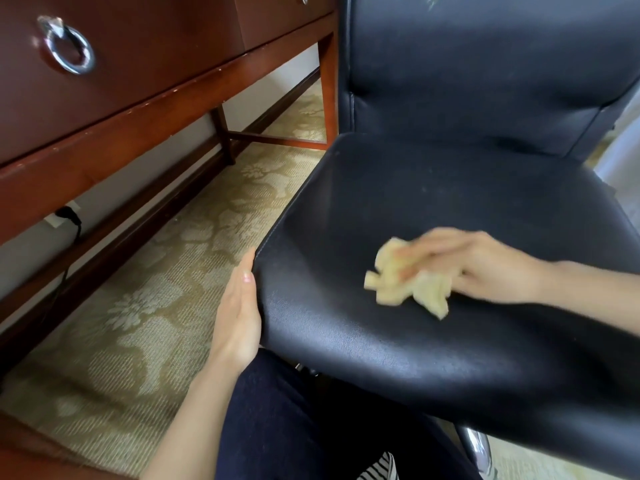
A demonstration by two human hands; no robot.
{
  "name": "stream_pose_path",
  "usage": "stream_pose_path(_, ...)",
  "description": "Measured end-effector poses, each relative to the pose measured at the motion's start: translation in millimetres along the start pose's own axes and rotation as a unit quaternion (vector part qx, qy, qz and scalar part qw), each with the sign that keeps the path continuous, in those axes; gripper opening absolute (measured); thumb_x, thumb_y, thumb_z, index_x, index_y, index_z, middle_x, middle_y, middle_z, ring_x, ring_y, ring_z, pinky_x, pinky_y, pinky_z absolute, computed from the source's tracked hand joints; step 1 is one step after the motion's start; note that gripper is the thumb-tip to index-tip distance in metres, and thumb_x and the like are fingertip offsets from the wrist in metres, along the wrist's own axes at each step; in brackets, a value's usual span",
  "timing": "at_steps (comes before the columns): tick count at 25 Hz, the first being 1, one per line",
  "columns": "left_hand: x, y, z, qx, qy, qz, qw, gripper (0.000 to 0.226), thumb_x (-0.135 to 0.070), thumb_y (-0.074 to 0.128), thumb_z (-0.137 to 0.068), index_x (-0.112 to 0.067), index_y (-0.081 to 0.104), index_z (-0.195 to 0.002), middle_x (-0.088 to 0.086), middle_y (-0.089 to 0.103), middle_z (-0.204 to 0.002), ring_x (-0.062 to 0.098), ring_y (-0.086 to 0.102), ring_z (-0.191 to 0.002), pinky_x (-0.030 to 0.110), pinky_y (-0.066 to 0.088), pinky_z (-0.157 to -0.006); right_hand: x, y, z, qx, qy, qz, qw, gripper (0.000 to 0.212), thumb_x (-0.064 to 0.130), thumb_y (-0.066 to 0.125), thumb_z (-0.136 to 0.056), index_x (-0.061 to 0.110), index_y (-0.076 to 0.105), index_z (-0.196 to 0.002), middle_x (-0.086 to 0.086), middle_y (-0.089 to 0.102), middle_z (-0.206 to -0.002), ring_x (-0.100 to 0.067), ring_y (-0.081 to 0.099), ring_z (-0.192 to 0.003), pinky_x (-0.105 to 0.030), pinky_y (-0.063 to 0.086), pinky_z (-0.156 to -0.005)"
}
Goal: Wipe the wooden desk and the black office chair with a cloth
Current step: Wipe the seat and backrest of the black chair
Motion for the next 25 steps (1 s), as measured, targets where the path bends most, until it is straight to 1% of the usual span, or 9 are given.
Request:
stream_pose_path(2, -1.3, -0.6, -1.0, 0.009, 0.004, 0.010, 1.000, 0.050, -0.065, 0.018, -0.084, -0.063, 0.029, -0.133, -0.050, 0.037, -0.123, -0.014, 0.029, -0.126, 0.022, 0.020, -0.107, -40.8, -20.9, -6.2, -0.095, 0.067, 0.023, 0.993, 0.023, 0.022, 0.047, -0.097, 0.020, 0.064, -0.113, -0.016, 0.070, -0.091, -0.006, 0.058, -0.097, -0.006, 0.036, -0.094)
stream_pose_path(4, -4.0, -0.9, 0.6, 0.016, 0.039, -0.014, 0.999, 0.059, -0.061, 0.016, -0.082, -0.056, 0.025, -0.140, -0.049, 0.030, -0.127, -0.021, 0.023, -0.123, 0.014, 0.015, -0.103, -92.5, -36.7, -10.9, -0.157, 0.214, 0.049, 0.963, 0.031, -0.002, 0.050, -0.088, 0.019, 0.067, -0.104, -0.014, 0.069, -0.089, -0.001, 0.059, -0.096, -0.001, 0.031, -0.087)
stream_pose_path(7, -5.3, -1.6, 1.6, 0.017, 0.088, -0.050, 0.995, 0.060, -0.055, 0.018, -0.089, -0.041, 0.024, -0.147, -0.036, 0.025, -0.141, -0.026, 0.018, -0.124, 0.006, 0.011, -0.103, -155.2, -42.3, -22.4, -0.173, 0.420, 0.073, 0.888, 0.028, -0.003, 0.042, -0.084, 0.015, 0.061, -0.075, -0.002, 0.061, -0.080, -0.020, 0.052, -0.083, -0.020, 0.035, -0.071)
stream_pose_path(10, -4.8, -2.2, 0.1, 0.011, 0.107, -0.055, 0.993, 0.048, -0.037, 0.022, -0.101, -0.034, 0.025, -0.149, -0.025, 0.026, -0.148, -0.017, 0.019, -0.132, 0.011, 0.011, -0.109, -166.6, -34.1, -50.8, -0.163, 0.500, 0.113, 0.843, 0.022, 0.000, 0.039, -0.084, 0.009, 0.059, -0.082, -0.013, 0.063, -0.096, -0.036, 0.053, -0.094, -0.031, 0.037, -0.072)
stream_pose_path(12, -3.9, -1.1, -0.6, 0.016, 0.107, -0.054, 0.993, 0.047, -0.034, 0.021, -0.103, -0.032, 0.025, -0.149, -0.021, 0.026, -0.151, -0.013, 0.019, -0.135, 0.016, 0.012, -0.114, -154.0, -18.9, -78.1, -0.148, 0.484, 0.121, 0.854, 0.025, 0.003, 0.042, -0.085, 0.005, 0.063, -0.098, -0.013, 0.063, -0.106, -0.036, 0.054, -0.102, -0.032, 0.041, -0.079)
stream_pose_path(15, -5.0, -1.4, 0.1, 0.010, 0.125, -0.067, 0.990, 0.049, -0.041, 0.018, -0.102, -0.031, 0.024, -0.149, -0.018, 0.026, -0.153, -0.010, 0.018, -0.137, 0.016, 0.011, -0.113, -117.8, 14.8, -127.5, -0.104, 0.389, 0.114, 0.908, 0.028, 0.012, 0.047, -0.088, 0.013, 0.062, -0.111, -0.007, 0.062, -0.112, -0.031, 0.055, -0.107, -0.035, 0.045, -0.087)
stream_pose_path(20, -7.7, -4.8, 5.3, -0.028, 0.154, -0.093, 0.983, 0.060, -0.055, 0.013, -0.095, -0.031, 0.024, -0.149, -0.012, 0.022, -0.156, -0.007, 0.014, -0.141, 0.008, 0.006, -0.109, -59.0, 60.8, -167.9, -0.040, 0.221, 0.065, 0.972, 0.038, 0.000, 0.043, -0.087, 0.012, 0.066, -0.114, -0.006, 0.062, -0.119, -0.027, 0.051, -0.116, -0.040, 0.042, -0.096)
stream_pose_path(23, -8.0, -6.6, 9.4, -0.076, 0.160, -0.098, 0.979, 0.060, -0.054, 0.011, -0.096, -0.029, 0.022, -0.150, -0.008, 0.020, -0.157, -0.003, 0.014, -0.141, 0.013, 0.008, -0.110, -31.9, 68.2, -166.8, -0.021, 0.151, 0.035, 0.988, 0.043, -0.006, 0.043, -0.084, 0.013, 0.067, -0.115, -0.002, 0.060, -0.127, -0.022, 0.049, -0.120, -0.034, 0.035, -0.104)
stream_pose_path(25, -7.4, -8.1, 12.0, -0.116, 0.154, -0.099, 0.976, 0.060, -0.049, 0.011, -0.097, -0.024, 0.021, -0.151, -0.005, 0.022, -0.157, 0.003, 0.017, -0.143, 0.022, 0.012, -0.114, -9.0, 71.1, -160.7, -0.012, 0.106, 0.029, 0.994, 0.048, -0.005, 0.045, -0.084, 0.018, 0.065, -0.120, 0.002, 0.054, -0.135, -0.011, 0.045, -0.118, -0.022, 0.027, -0.106)
Point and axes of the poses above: each hand's wrist, its own z-axis away from the middle knuckle, its own y-axis out of the palm, x = y × z, the point moved 7 cm from there along -z, towards the middle knuckle
